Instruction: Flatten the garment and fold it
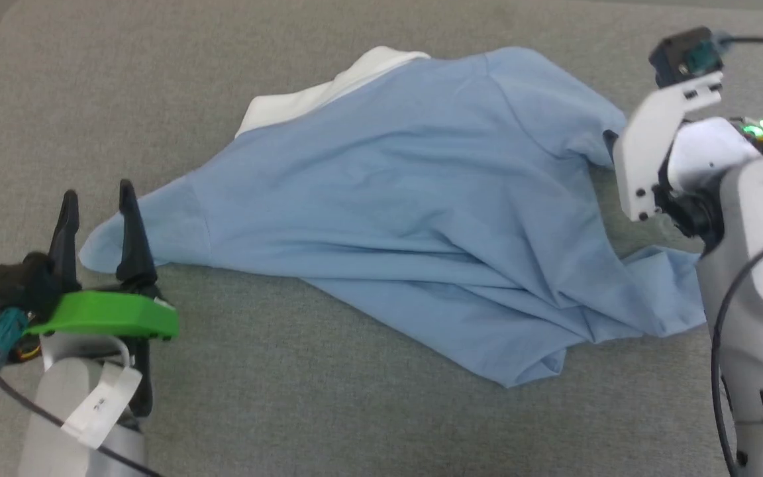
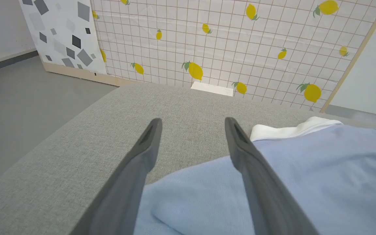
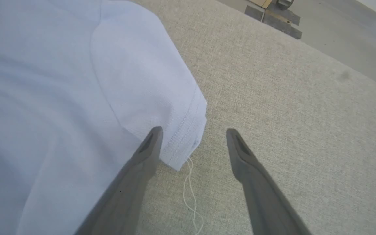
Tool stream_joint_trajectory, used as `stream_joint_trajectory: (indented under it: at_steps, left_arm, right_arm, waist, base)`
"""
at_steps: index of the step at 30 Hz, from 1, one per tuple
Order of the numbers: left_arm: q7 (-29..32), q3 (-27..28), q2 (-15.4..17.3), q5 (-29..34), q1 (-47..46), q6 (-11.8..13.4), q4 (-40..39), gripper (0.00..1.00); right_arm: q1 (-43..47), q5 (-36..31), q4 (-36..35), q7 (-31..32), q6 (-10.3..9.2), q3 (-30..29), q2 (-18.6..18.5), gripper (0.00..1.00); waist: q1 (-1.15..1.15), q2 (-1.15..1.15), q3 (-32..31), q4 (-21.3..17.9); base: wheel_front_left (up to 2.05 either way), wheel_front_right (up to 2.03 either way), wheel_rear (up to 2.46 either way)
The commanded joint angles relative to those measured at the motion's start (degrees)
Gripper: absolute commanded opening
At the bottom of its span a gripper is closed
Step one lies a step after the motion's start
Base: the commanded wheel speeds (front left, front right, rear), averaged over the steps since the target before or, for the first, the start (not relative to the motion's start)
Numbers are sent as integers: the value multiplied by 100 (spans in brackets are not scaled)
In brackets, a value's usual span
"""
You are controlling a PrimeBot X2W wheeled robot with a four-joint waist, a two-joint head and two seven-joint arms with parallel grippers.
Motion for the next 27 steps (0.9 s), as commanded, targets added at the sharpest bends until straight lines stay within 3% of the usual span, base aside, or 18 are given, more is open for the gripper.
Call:
stream_joint_trajectory:
  at_steps: [1,6,11,12,13,14,19,27]
  left_arm:
    - [-41,-21,-49,44,-131,-29,-40,100]
    - [-42,-120,-120,71,-267,-91,59,100]
    - [-43,-129,-135,66,-338,-131,163,100]
    - [-43,-122,-135,68,-350,-136,173,100]
    - [-43,-114,-134,73,-359,-140,183,100]
    - [-43,-103,-132,79,-365,-143,199,100]
    - [-43,-51,-98,103,-362,-154,267,100]
    - [-43,24,-26,69,-256,-167,391,100]
  right_arm:
    - [-132,-81,110,154,-8,103,-38,100]
    - [-388,-293,535,648,-8,461,-156,100]
    - [-420,-102,779,798,-8,820,-168,100]
    - [-426,-50,797,788,-8,871,-176,75]
    - [-429,8,808,768,-8,901,-176,17]
    - [-438,79,804,711,-8,927,-184,0]
    - [-513,295,674,265,-8,721,-262,0]
    - [-210,656,-94,-493,-8,-173,-372,0]
  waist:
    - [0,0,182,147]
    - [0,0,339,237]
    - [0,0,407,228]
    - [0,0,412,214]
    - [0,0,408,199]
    - [0,0,393,175]
    - [0,0,246,27]
    - [0,0,-130,-323]
  base:
    - [0,0,0]
    - [0,0,0]
    - [0,0,0]
    - [0,0,0]
    - [0,0,0]
    - [0,0,0]
    - [0,0,0]
    - [0,0,0]
